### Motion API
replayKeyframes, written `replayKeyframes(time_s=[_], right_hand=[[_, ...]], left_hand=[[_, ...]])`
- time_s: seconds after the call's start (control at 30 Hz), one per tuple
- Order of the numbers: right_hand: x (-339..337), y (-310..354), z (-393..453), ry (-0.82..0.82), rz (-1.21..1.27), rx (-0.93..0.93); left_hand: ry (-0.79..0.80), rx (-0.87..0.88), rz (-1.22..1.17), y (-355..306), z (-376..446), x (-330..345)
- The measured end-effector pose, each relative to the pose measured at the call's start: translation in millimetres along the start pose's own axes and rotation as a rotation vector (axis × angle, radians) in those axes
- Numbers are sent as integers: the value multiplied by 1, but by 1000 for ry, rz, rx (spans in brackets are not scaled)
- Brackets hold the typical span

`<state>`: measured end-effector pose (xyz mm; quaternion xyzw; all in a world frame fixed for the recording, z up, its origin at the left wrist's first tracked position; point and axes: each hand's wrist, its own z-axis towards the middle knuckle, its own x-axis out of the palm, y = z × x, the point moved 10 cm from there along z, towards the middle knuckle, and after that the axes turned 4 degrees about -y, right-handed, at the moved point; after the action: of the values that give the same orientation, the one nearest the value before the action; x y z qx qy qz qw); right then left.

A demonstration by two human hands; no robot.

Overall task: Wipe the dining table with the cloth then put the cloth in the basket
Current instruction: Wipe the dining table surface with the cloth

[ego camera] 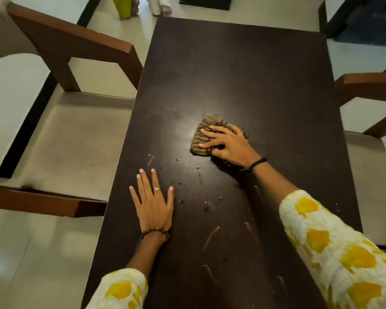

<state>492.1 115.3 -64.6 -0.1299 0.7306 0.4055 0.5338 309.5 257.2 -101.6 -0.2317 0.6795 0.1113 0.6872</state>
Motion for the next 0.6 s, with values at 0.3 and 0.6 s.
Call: replayKeyframes(time_s=[0.3, 0.6], right_hand=[[-36, -79, -78, -186, -83, 469], [20, 36, -2, -136, -279, 194]], left_hand=[[-38, 10, -47, -3, -1, -3], [-94, 124, -110, -76, -31, -5]])
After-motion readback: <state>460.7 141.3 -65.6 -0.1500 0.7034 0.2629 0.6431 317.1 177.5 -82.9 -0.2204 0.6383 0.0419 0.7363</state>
